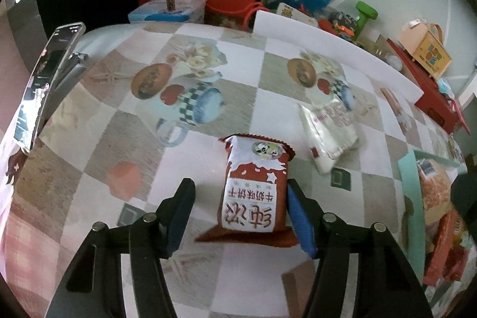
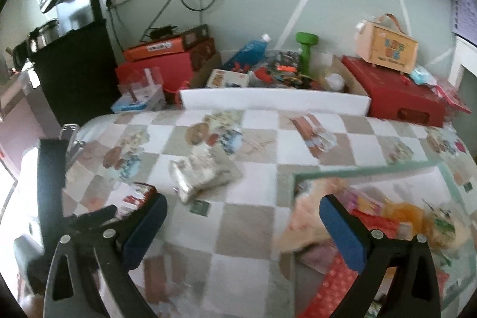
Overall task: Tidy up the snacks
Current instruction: 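Move left tool to red milk-biscuit pack while right tool approaches white printed bag, then close left tool on biscuit pack while right tool closes on white bag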
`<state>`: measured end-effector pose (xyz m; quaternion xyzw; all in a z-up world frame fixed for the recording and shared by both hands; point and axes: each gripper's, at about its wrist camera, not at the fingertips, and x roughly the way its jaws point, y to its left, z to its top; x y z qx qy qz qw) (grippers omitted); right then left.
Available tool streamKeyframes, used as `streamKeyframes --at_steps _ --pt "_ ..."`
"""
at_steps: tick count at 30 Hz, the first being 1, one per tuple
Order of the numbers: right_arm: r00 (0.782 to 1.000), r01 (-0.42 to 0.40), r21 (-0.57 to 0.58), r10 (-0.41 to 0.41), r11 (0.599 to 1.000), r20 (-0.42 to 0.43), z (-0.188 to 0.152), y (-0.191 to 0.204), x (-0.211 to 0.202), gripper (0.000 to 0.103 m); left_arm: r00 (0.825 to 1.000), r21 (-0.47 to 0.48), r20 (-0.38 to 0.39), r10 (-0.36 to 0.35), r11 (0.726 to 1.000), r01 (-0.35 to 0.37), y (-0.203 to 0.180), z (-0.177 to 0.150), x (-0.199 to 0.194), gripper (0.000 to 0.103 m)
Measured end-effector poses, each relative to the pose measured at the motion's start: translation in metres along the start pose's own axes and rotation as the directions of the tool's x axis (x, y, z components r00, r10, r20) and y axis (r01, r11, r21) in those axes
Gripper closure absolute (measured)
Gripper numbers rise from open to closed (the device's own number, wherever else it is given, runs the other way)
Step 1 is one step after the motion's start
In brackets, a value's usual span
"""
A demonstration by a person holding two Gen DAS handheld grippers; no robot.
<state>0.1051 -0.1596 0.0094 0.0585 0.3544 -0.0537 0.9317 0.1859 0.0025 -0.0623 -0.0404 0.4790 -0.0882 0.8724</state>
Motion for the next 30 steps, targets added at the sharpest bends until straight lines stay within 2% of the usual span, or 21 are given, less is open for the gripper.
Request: streamKeyframes --at_steps 5,9,17,24,30 --pt "0.993 -0.114 0.033 0.116 0.993 -0.040 0.014 0.014 0.021 0.000 1.000 -0.019 0.019 -0.023 1.000 0.023 0.007 0.004 0.001 0.040" --pt "0.986 -0.148 0.012 0.149 0.989 -0.077 0.021 0.026 0.042 0.000 0.999 -0.038 0.023 -0.047 0.998 0.047 0.012 0.005 0.001 0.040" --pt "0.978 -0.136 -0.055 0.125 0.989 -0.165 0.030 0.039 0.089 0.001 0.999 -0.040 0.013 -0.051 0.998 0.051 0.015 0.006 0.000 0.040" --pt "0.965 -0.079 -0.112 0.048 0.991 -0.257 0.026 0.044 0.126 0.008 0.998 -0.050 0.008 -0.065 0.997 0.065 0.018 0.007 0.000 0.040" --pt "0.954 -0.074 -0.142 0.029 0.987 -0.299 0.023 0.047 0.143 0.014 0.998 -0.051 0.010 -0.061 0.997 0.062 0.018 0.006 0.000 0.040"
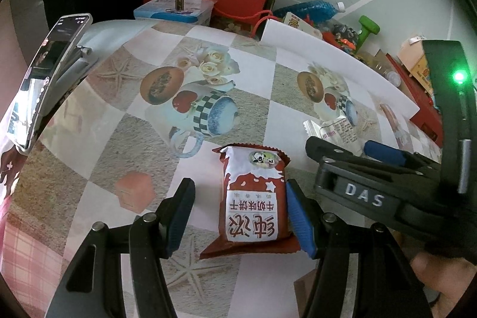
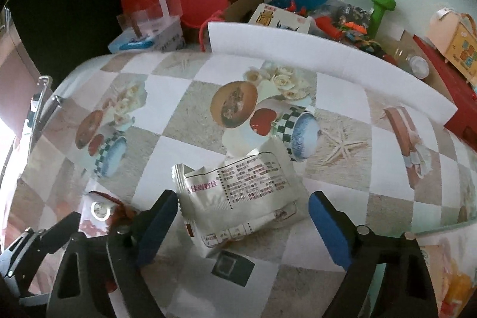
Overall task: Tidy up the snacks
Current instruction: 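Close left tool on biscuit pack while right tool closes on white bag, then lift biscuit pack with left tool while right tool carries white bag over tray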
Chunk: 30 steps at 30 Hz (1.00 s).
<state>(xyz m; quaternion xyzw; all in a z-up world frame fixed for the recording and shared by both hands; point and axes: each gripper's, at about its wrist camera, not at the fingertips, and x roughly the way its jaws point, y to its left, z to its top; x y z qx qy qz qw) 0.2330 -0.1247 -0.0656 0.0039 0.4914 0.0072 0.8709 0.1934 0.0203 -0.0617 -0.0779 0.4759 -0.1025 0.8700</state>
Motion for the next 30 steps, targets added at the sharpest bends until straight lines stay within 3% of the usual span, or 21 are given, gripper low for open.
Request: streamKeyframes --at_steps 11,12,13,15,30 --pt "0.999 0.038 -0.030 -0.038 0.999 0.003 0.000 0.004 -0.001 0.037 1.000 0.009 -0.006 0.011 1.000 -0.010 -0.001 -0.001 0.000 0.041" --pt "0.999 0.039 -0.029 -0.039 0.999 0.005 -0.001 0.004 -0.001 0.039 1.000 0.008 -0.007 0.013 1.000 -0.013 -0.001 -0.001 -0.001 0.045" --pt "0.999 0.042 -0.030 -0.042 0.999 0.007 -0.003 0.004 -0.003 0.042 1.000 0.001 -0.008 0.009 1.000 -0.009 0.000 -0.001 -0.001 0.058" --pt "0.999 0.053 -0.033 -0.053 0.998 0.012 -0.005 0.003 -0.005 0.045 1.000 -0.019 -0.007 0.000 1.000 0.000 0.003 -0.001 -0.002 0.060" --pt "0.997 0.027 0.066 -0.032 0.997 0.076 -0.032 -0.012 -0.050 0.047 1.000 -0.038 -0.011 -0.017 0.999 0.017 0.005 -0.006 -0.014 0.060"
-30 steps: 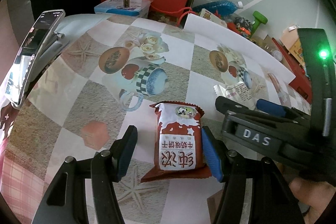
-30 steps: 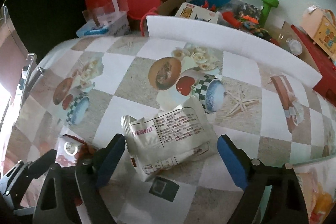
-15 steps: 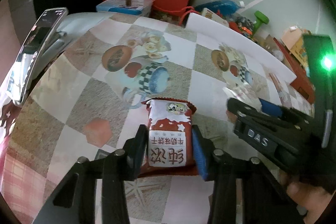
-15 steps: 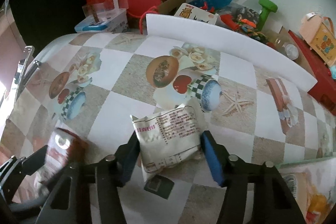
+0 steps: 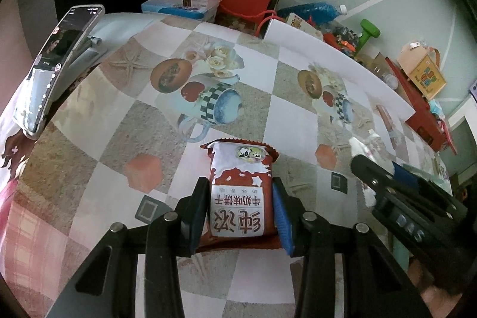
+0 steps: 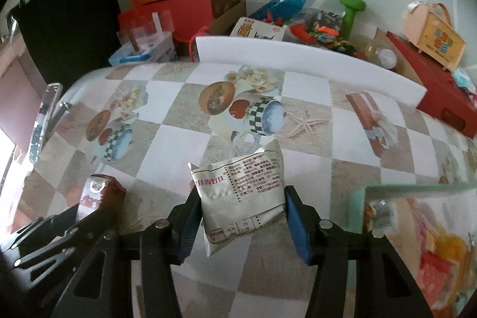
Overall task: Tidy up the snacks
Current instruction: 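Lift biscuit pack with left tool while right tool carries white bag over tray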
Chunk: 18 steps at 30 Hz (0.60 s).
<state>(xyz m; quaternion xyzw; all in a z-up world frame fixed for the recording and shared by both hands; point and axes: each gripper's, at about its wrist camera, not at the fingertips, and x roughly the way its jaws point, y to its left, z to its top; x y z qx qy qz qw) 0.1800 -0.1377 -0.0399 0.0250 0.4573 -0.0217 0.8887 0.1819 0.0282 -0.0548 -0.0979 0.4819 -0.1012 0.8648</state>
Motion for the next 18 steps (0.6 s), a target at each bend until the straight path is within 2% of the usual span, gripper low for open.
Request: streamKeyframes --at_steps 11,18 --pt "0.993 -0.009 0.067 0.001 0.998 0.117 -0.024 -0.007 -0.067 0.047 0.998 0.014 0.045 -0.037 0.999 0.037 -0.013 -0.002 -0.030 0.060" --pt "0.985 -0.007 0.098 -0.010 0.995 0.170 -0.038 -0.015 -0.104 0.047 0.995 0.062 0.079 -0.060 0.997 0.055 -0.033 -0.005 -0.050 0.060"
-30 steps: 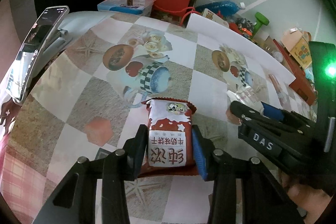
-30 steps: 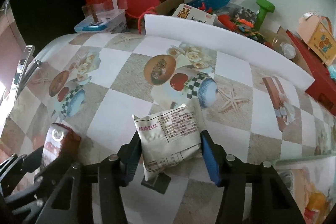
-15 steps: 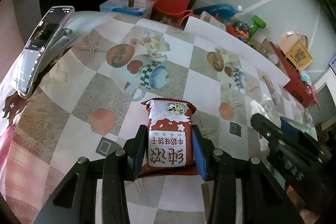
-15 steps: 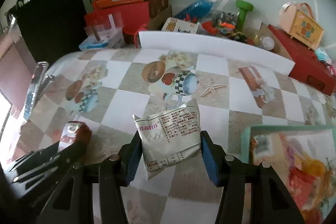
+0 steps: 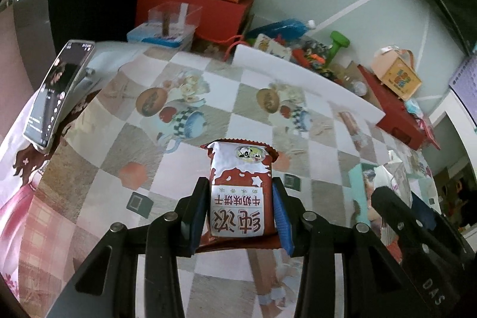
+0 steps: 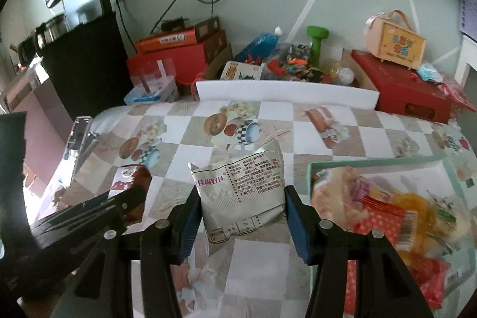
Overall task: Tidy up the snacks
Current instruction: 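Lift biscuit pack with left tool while right tool carries white bag over tray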
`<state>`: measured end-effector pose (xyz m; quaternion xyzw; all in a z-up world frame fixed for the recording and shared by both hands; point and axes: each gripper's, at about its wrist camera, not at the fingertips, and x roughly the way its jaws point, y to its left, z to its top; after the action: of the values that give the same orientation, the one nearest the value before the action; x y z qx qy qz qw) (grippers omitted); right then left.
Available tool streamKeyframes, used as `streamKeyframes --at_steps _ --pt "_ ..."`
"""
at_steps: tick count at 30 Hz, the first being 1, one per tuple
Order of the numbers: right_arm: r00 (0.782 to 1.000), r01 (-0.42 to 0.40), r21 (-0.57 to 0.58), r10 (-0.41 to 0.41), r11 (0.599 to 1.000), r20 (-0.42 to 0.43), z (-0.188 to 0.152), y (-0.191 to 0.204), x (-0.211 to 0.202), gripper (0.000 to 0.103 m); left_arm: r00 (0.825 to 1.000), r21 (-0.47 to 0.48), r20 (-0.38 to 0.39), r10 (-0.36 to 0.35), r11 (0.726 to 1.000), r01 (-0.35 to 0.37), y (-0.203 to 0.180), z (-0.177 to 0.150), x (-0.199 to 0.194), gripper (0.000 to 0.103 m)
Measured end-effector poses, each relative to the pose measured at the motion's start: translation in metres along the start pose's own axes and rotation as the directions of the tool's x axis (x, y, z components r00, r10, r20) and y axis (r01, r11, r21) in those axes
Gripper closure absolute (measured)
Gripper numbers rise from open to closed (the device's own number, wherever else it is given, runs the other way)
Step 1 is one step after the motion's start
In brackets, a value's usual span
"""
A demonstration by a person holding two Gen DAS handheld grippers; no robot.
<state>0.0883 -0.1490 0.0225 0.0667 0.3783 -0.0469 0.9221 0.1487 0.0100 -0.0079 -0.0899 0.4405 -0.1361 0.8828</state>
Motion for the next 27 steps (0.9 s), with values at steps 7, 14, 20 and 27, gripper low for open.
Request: streamKeyframes --at_steps 7,14,20,27 --pt "0.999 0.022 0.045 -0.024 0.999 0.030 -0.008 -0.018 -0.030 0.047 0.999 0.052 0.030 -0.021 0.998 0.019 -0.024 -0.001 -0.017 0.060" --pt "0.997 0.062 0.101 -0.067 0.993 0.045 -0.014 -0.048 -0.050 0.047 0.997 0.097 0.060 -0.046 0.994 0.040 -0.049 -0.004 -0.031 0.060" --pt "0.994 0.104 0.161 -0.109 0.982 0.028 -0.021 -0.080 -0.059 0.047 0.993 0.132 0.051 -0.104 0.987 0.096 -0.080 -0.011 -0.032 0.060" --pt "0.989 0.142 0.242 -0.150 0.960 0.013 -0.030 -0.123 -0.067 0.047 0.987 0.205 0.037 -0.156 0.968 0.145 -0.123 -0.022 -0.036 0.060"
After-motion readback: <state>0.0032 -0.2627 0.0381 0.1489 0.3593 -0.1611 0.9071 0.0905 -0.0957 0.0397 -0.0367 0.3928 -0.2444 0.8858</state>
